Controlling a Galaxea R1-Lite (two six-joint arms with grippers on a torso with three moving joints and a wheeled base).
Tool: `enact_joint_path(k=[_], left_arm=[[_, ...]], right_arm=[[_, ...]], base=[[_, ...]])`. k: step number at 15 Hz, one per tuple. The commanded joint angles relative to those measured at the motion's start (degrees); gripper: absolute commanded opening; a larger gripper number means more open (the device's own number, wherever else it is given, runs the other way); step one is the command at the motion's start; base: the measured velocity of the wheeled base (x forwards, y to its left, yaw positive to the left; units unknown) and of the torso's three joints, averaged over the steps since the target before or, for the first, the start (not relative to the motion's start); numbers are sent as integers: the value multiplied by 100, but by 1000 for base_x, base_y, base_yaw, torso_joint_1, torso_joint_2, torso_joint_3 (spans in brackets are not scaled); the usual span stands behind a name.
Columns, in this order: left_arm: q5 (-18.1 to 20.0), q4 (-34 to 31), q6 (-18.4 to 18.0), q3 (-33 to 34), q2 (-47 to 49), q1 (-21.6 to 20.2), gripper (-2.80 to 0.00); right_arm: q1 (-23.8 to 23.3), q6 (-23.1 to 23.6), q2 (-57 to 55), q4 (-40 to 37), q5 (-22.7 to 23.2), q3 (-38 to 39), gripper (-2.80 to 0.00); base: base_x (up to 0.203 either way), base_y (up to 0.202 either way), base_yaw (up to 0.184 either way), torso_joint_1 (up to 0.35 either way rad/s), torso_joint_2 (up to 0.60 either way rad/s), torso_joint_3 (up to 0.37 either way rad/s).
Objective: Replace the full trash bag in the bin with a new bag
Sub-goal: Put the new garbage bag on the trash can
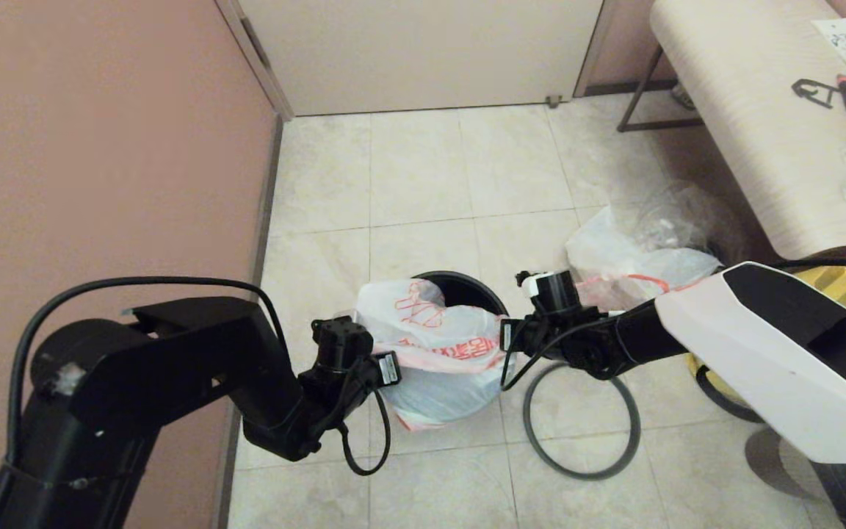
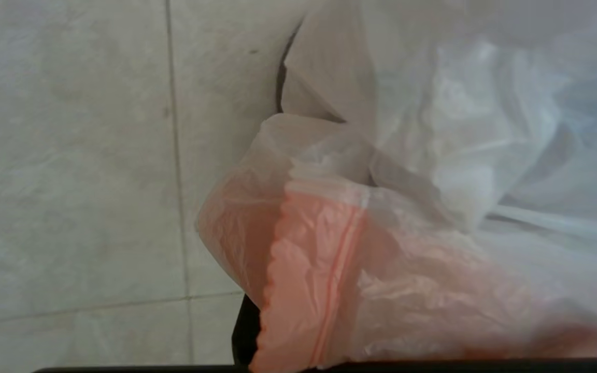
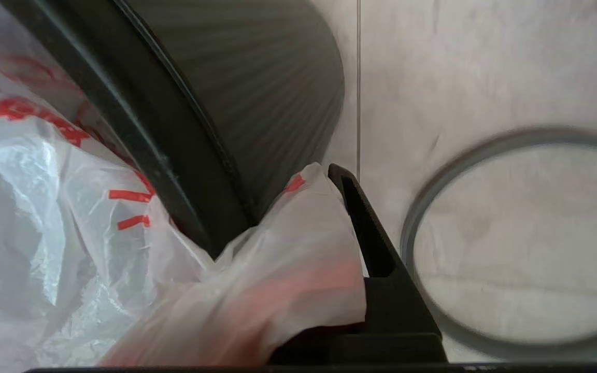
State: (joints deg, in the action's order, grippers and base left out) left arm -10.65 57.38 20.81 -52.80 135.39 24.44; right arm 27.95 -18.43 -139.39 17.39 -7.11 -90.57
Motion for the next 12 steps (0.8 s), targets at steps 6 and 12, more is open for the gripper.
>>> enact_joint_path(k=[6, 12], left_arm=[[-23, 723, 101, 1717, -411, -264, -280], [-24, 915, 208, 2053, -611, -317, -280]], right_arm=[[659, -20, 522, -122, -40, 781, 0], [773, -29, 639, -317, -46, 846, 0]], base=[[0, 0, 0, 0, 0, 0], [0, 0, 0, 0, 0, 0]])
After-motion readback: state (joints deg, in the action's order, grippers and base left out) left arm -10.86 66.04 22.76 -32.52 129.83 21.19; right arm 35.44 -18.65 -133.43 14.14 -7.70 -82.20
